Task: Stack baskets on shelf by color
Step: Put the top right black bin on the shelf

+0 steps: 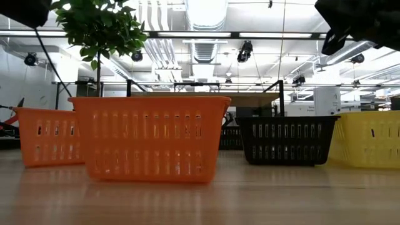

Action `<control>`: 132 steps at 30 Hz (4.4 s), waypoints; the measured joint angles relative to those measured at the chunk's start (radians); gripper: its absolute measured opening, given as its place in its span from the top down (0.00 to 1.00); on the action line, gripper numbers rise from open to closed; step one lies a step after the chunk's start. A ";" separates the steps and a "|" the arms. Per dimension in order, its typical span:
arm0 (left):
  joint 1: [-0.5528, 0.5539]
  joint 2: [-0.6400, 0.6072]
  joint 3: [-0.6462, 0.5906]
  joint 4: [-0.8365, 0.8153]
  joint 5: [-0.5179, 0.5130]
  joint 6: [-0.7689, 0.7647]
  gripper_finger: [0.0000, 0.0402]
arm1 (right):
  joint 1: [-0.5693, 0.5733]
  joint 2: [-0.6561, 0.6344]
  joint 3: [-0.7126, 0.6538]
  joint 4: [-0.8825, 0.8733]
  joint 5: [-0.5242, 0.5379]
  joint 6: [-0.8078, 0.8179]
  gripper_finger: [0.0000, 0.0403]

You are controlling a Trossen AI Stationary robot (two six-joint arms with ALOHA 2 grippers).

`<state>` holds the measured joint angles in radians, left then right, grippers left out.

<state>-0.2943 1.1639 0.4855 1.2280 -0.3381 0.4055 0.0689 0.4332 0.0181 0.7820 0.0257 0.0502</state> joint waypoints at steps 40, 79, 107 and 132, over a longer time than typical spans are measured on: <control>-0.002 -0.095 -0.084 -0.072 -0.106 0.003 0.97 | 0.172 0.830 1.061 -1.332 0.473 0.031 0.97; -0.002 -0.268 -0.229 -0.066 -0.117 -0.002 0.97 | -0.037 1.481 1.476 -1.346 0.432 0.043 0.49; -0.002 -0.268 -0.228 -0.067 -0.117 -0.002 0.97 | -0.105 1.577 1.471 -1.315 0.472 0.064 0.65; -0.002 -0.268 -0.227 -0.066 -0.120 -0.002 0.97 | -0.029 1.399 1.477 -1.546 0.305 -0.088 0.98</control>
<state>-0.2962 0.8961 0.2588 1.1615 -0.4586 0.4038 0.0395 1.8320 1.4947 -0.7637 0.3306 -0.0382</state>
